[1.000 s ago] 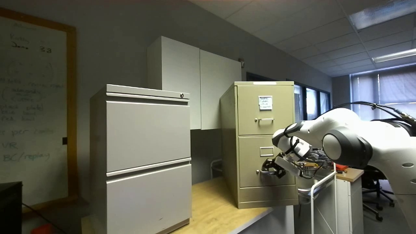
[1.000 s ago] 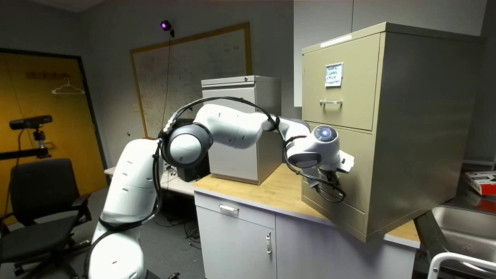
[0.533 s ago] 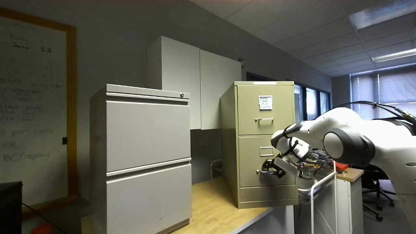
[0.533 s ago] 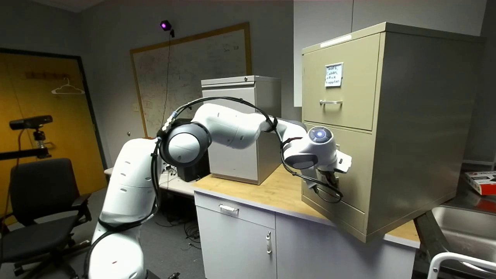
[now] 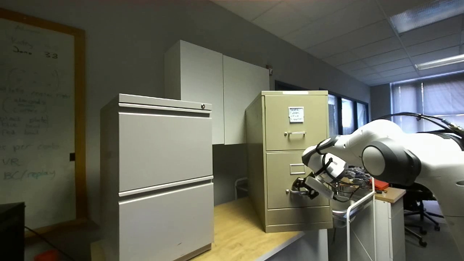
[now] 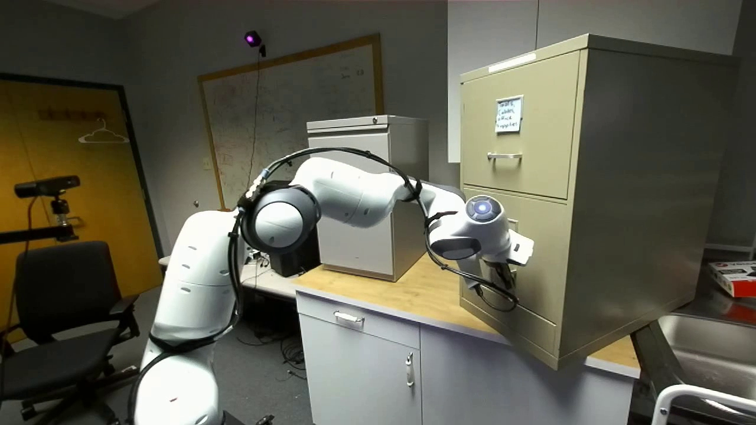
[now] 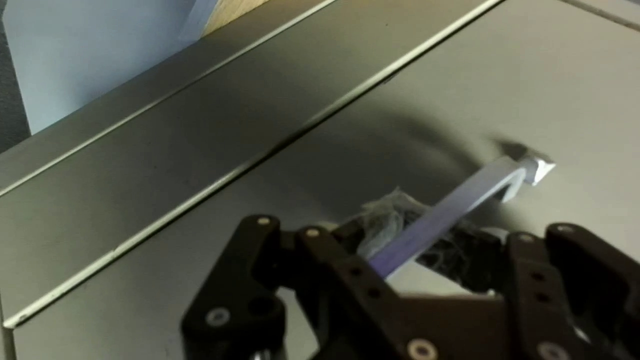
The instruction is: Pull the bottom drawer of the right cabinet
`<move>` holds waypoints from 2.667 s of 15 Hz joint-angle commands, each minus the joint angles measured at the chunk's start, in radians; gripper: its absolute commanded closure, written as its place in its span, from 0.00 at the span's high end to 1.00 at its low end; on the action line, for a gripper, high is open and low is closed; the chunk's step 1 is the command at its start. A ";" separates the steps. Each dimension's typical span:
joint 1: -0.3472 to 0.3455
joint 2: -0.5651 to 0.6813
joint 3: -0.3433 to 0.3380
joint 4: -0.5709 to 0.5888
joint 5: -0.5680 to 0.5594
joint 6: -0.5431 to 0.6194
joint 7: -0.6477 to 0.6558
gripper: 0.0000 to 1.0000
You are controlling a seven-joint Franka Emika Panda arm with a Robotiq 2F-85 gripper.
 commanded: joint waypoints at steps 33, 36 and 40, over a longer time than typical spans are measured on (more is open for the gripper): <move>0.003 -0.763 0.094 -1.015 0.366 0.106 -0.417 0.02; -0.003 -0.856 0.094 -1.108 0.338 0.095 -0.419 0.02; -0.022 -0.976 0.099 -1.223 0.287 0.094 -0.396 0.02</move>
